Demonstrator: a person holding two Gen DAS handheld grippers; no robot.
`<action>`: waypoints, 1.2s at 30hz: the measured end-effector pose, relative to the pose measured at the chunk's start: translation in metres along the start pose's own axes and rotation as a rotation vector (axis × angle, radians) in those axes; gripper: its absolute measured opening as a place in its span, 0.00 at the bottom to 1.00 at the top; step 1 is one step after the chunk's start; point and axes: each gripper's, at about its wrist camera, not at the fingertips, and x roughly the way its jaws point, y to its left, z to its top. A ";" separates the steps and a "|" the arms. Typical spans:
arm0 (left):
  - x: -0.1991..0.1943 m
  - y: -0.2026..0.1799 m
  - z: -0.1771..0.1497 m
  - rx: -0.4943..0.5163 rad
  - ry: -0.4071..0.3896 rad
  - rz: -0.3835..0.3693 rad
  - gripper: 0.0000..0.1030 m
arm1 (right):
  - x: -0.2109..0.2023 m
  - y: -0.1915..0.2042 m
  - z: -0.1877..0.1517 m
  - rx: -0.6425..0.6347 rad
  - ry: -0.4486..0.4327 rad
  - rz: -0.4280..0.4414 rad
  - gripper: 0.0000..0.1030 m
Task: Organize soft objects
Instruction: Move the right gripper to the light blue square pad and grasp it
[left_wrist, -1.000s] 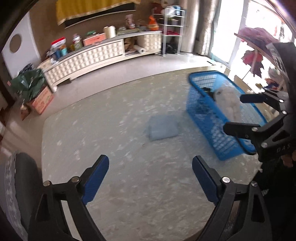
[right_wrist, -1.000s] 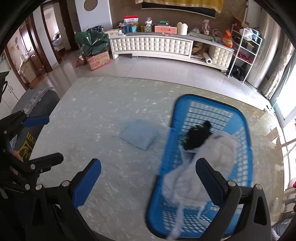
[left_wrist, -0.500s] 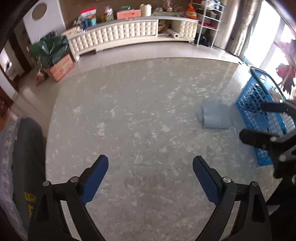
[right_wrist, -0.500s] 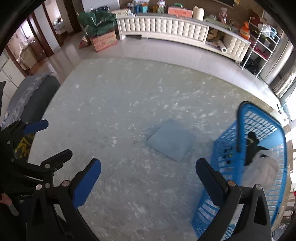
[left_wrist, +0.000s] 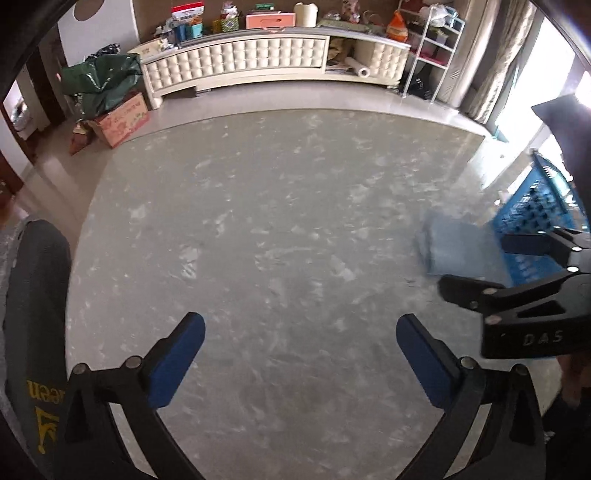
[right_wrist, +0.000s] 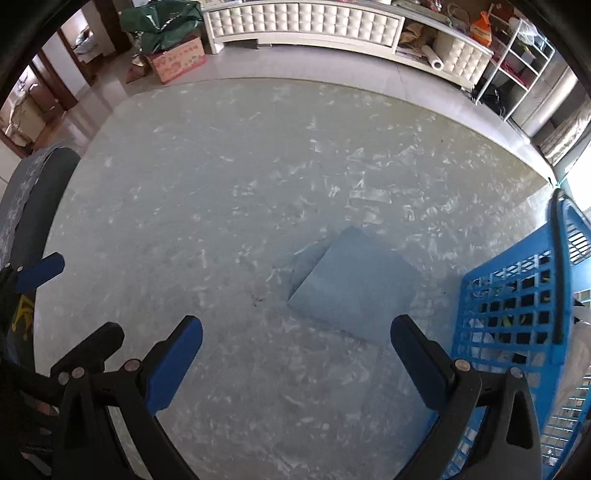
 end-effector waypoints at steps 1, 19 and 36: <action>0.004 0.001 0.001 0.000 0.004 0.020 1.00 | 0.004 -0.002 0.001 0.011 0.007 -0.001 0.99; 0.024 0.010 0.012 -0.019 0.020 0.075 1.00 | 0.057 -0.020 0.019 0.070 0.044 -0.031 0.68; 0.022 0.007 0.011 0.008 0.025 0.072 1.00 | 0.054 -0.013 0.003 -0.012 -0.019 -0.077 0.04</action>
